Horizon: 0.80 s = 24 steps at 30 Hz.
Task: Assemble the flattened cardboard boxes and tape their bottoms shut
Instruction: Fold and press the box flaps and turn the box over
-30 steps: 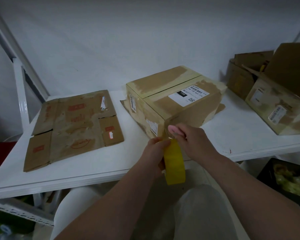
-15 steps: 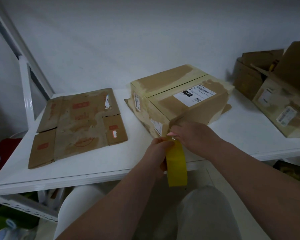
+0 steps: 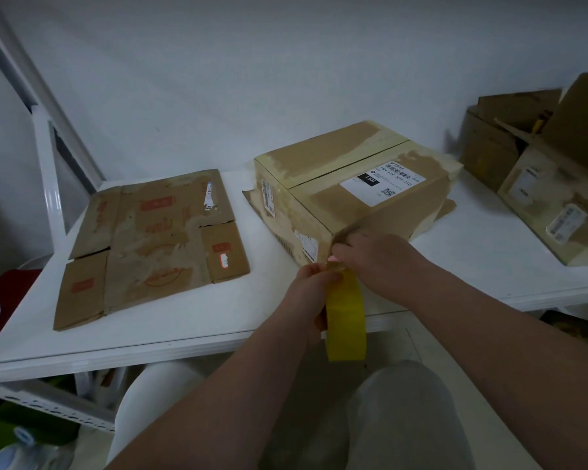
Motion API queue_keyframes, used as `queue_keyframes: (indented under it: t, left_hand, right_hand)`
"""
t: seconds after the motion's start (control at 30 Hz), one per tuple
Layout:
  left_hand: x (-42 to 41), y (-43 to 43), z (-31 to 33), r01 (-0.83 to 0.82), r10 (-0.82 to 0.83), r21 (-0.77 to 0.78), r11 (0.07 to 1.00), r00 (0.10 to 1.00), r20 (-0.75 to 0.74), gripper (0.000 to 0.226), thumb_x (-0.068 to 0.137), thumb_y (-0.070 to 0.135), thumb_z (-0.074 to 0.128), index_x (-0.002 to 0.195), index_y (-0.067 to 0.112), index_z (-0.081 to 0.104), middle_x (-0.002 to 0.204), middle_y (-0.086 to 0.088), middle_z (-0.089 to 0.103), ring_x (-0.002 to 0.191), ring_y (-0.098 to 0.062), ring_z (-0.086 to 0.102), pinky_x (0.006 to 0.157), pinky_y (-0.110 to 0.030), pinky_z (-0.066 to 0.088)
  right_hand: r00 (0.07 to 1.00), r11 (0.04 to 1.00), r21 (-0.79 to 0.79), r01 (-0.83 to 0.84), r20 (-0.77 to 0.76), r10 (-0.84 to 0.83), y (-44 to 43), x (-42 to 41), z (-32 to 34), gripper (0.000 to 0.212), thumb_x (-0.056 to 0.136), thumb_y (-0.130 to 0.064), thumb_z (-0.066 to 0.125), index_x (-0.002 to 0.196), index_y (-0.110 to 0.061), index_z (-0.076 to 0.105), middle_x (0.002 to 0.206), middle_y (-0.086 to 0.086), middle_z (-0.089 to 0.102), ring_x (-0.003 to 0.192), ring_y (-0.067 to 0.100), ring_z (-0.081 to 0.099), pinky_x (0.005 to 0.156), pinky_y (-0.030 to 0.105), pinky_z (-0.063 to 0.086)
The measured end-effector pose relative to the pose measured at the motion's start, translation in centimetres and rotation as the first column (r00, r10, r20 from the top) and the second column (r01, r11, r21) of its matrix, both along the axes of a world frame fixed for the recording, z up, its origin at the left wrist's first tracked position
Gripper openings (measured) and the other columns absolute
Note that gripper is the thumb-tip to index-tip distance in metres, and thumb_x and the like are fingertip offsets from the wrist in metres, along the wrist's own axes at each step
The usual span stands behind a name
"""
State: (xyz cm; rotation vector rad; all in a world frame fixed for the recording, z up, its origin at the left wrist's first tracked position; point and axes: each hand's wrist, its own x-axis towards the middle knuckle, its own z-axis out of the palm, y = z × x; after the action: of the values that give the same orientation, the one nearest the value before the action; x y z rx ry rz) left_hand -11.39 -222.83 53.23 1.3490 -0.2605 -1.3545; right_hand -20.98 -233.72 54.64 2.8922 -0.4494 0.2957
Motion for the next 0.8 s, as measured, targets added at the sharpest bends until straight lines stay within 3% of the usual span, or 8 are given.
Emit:
queue_keyframes:
  t: [0.07, 0.27, 0.4, 0.5, 0.6, 0.67, 0.73, 0.8]
  left_hand:
    - [-0.1, -0.1, 0.0, 0.002, -0.002, 0.004, 1.000, 1.000, 0.014, 0.035, 0.094, 0.012, 0.055, 0.128, 0.015, 0.045, 0.104, -0.009, 0.060, 0.085, -0.023, 0.061, 0.063, -0.035, 0.051]
    - [-0.3, -0.1, 0.1, 0.012, -0.014, 0.022, 1.000, 0.997, 0.071, 0.036, 0.095, 0.016, 0.055, 0.129, 0.017, 0.043, 0.111, -0.012, 0.059, 0.086, -0.025, 0.061, 0.065, -0.036, 0.053]
    - [-0.4, -0.1, 0.0, 0.013, -0.018, 0.047, 0.999, 0.994, 0.107, 0.032, 0.094, 0.019, 0.056, 0.124, 0.021, 0.044, 0.117, -0.015, 0.057, 0.096, -0.032, 0.061, 0.079, -0.045, 0.054]
    - [-0.2, 0.1, 0.0, 0.012, -0.015, 0.045, 0.999, 0.996, 0.088, 0.030, 0.094, 0.017, 0.055, 0.123, 0.019, 0.045, 0.115, -0.015, 0.057, 0.090, -0.029, 0.060, 0.070, -0.039, 0.054]
    - [0.0, 0.3, 0.1, 0.009, -0.013, 0.053, 0.999, 0.996, 0.084, 0.030, 0.094, 0.017, 0.056, 0.123, 0.020, 0.046, 0.112, -0.014, 0.057, 0.089, -0.027, 0.059, 0.066, -0.036, 0.053]
    - [0.2, 0.3, 0.1, 0.013, -0.019, 0.061, 0.998, 0.995, 0.094, 0.032, 0.094, 0.017, 0.056, 0.124, 0.019, 0.045, 0.110, -0.013, 0.056, 0.087, -0.027, 0.059, 0.066, -0.036, 0.053]
    - [0.4, 0.3, 0.0, 0.037, -0.047, 0.082, 0.996, 0.990, 0.131, 0.034, 0.094, 0.019, 0.056, 0.125, 0.020, 0.043, 0.110, -0.013, 0.055, 0.088, -0.027, 0.059, 0.070, -0.037, 0.053]
    - [0.5, 0.4, -0.1, 0.070, -0.088, 0.109, 0.992, 0.982, 0.169, 0.036, 0.093, 0.022, 0.057, 0.126, 0.023, 0.043, 0.111, -0.012, 0.054, 0.092, -0.028, 0.059, 0.077, -0.040, 0.054]
  right_hand:
    - [1.000, 1.000, -0.011, -0.002, -0.019, 0.002, 0.0, 0.0, 0.2, 0.024, 0.071, -0.010, 0.082, 0.090, -0.015, 0.067, 0.074, 0.005, 0.062, 0.066, 0.020, 0.059, 0.050, 0.021, 0.028]
    - [0.999, 1.000, -0.004, -0.009, -0.047, 0.009, 0.1, 0.0, 0.4, 0.028, 0.096, -0.012, 0.049, 0.123, -0.017, 0.055, 0.110, 0.008, 0.060, 0.102, 0.024, 0.054, 0.065, 0.027, 0.032]
    - [0.998, 1.000, 0.031, -0.004, -0.068, 0.006, 0.2, 0.4, 0.4, 0.028, 0.096, -0.013, 0.048, 0.123, -0.017, 0.053, 0.108, 0.009, 0.059, 0.102, 0.025, 0.053, 0.066, 0.028, 0.035]
    - [0.995, 1.000, 0.016, -0.005, -0.095, 0.006, 0.3, 0.5, 0.4, 0.028, 0.096, -0.013, 0.048, 0.124, -0.017, 0.052, 0.108, 0.010, 0.059, 0.100, 0.025, 0.054, 0.066, 0.028, 0.034]
    - [0.997, 1.000, -0.015, -0.027, -0.078, 0.026, 0.2, 0.0, 0.5, 0.022, 0.084, -0.014, 0.068, 0.105, -0.016, 0.063, 0.086, 0.009, 0.063, 0.077, 0.024, 0.060, 0.056, 0.024, 0.029]
    - [0.997, 1.000, -0.005, 0.007, -0.075, -0.008, -0.1, -0.8, 0.2, 0.026, 0.076, -0.011, 0.075, 0.099, -0.017, 0.064, 0.076, 0.007, 0.061, 0.064, 0.020, 0.054, 0.051, 0.023, 0.030]
    - [0.984, 0.991, 0.075, 0.108, -0.151, -0.096, -0.6, -1.7, 0.2, 0.031, 0.090, -0.011, 0.058, 0.119, -0.020, 0.054, 0.098, 0.008, 0.058, 0.083, 0.021, 0.054, 0.061, 0.028, 0.042]
    - [0.935, 0.971, 0.069, 0.227, -0.293, -0.198, -1.2, -2.6, 0.3, 0.034, 0.099, -0.013, 0.042, 0.131, -0.022, 0.045, 0.114, 0.006, 0.054, 0.103, 0.021, 0.051, 0.073, 0.028, 0.040]
